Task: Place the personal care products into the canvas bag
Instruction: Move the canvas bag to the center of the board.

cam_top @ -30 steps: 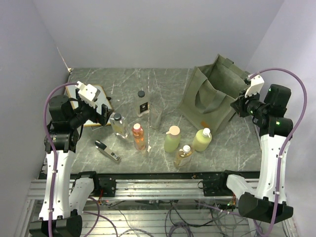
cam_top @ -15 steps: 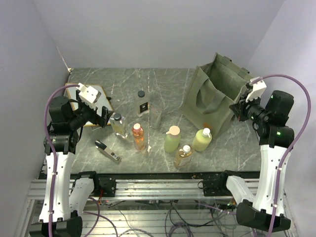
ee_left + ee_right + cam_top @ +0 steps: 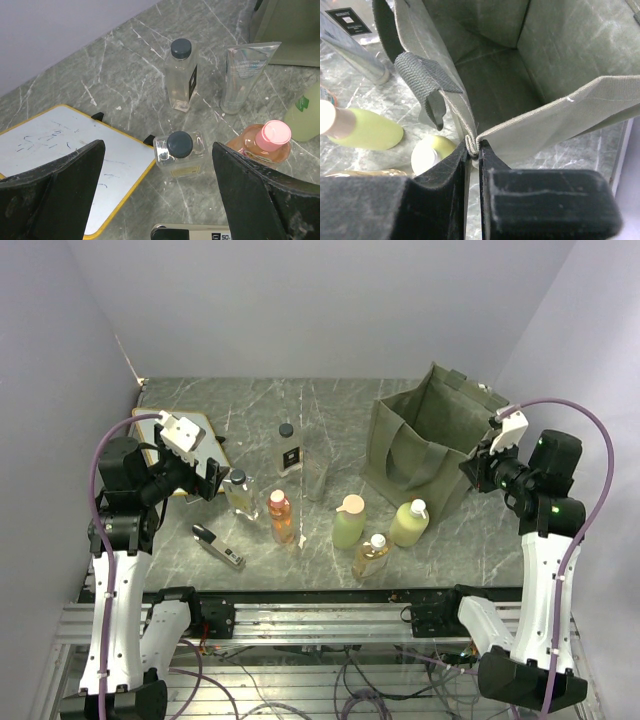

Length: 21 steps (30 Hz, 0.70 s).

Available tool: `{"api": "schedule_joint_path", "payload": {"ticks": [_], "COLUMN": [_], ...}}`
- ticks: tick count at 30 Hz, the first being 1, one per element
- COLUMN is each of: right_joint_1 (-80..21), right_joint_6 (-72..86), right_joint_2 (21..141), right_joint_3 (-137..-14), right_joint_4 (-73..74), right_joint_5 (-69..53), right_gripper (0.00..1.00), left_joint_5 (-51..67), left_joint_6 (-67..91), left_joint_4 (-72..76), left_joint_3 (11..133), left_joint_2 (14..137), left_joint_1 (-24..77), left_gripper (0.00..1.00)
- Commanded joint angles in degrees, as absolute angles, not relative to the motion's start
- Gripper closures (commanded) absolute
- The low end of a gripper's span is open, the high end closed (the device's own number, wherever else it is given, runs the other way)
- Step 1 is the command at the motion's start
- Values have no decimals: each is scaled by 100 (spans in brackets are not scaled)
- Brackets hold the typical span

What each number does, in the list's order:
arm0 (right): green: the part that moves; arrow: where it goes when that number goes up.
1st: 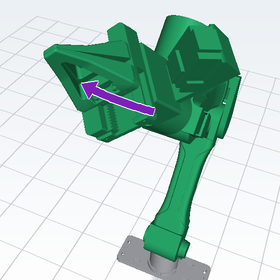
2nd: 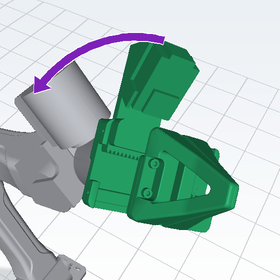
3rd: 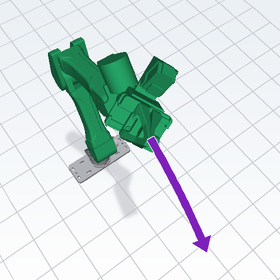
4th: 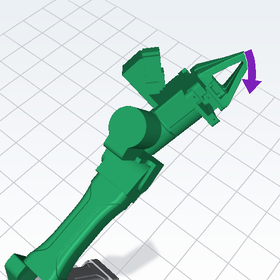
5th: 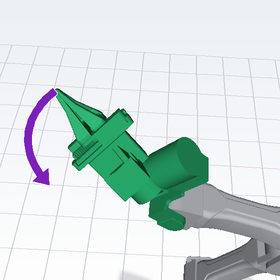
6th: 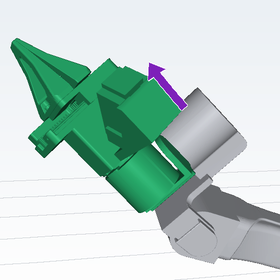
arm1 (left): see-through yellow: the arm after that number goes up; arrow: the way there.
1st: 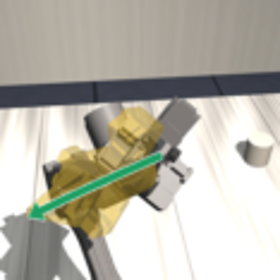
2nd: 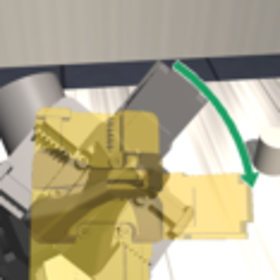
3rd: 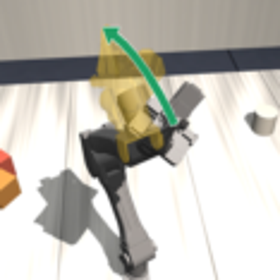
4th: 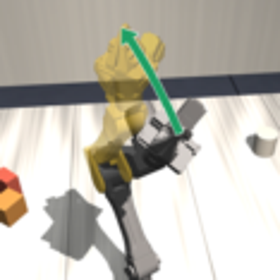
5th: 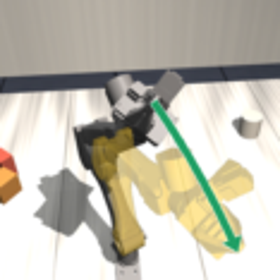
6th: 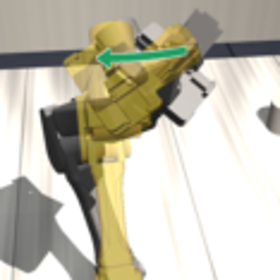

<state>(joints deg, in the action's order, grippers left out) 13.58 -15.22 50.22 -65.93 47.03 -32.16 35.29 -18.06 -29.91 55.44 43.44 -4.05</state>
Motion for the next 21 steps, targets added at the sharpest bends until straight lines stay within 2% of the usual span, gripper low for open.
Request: {"api": "schedule_joint_path", "payload": {"ticks": [1,6,8,9,16,21], "right_joint_1": [1362,1362,1362,1362,1362,1358], "right_joint_6": [-1649,-1844,-1985,-2003,-2248,-2512], "right_joint_2": [4857,4930,5011,5042,5156,5472], "right_joint_3": [-6588,-6753,-6925,-7019,-7767,-8136], "right_joint_4": [4508,4772,4965,5045,5444,5756], "right_joint_5": [-3244,-3313,-3355,-3358,-3918,-4465], "right_gripper": [86,49,28,22,19,23], "left_joint_5": [3735,3697,3720,3733,3512,3270], "left_joint_6": [-1846,-1891,-1943,-1962,-1646,-1652], "left_joint_4": [-2971,-2997,-3029,-3048,-2928,-3067], "left_joint_3": [5509,5506,5504,5507,5581,5728], "left_joint_2": [4320,4303,4275,4260,4260,4478], "left_joint_1": [-457,-457,-463,-460,-458,-458], "left_gripper": [1,1,1,1,1,1]}}
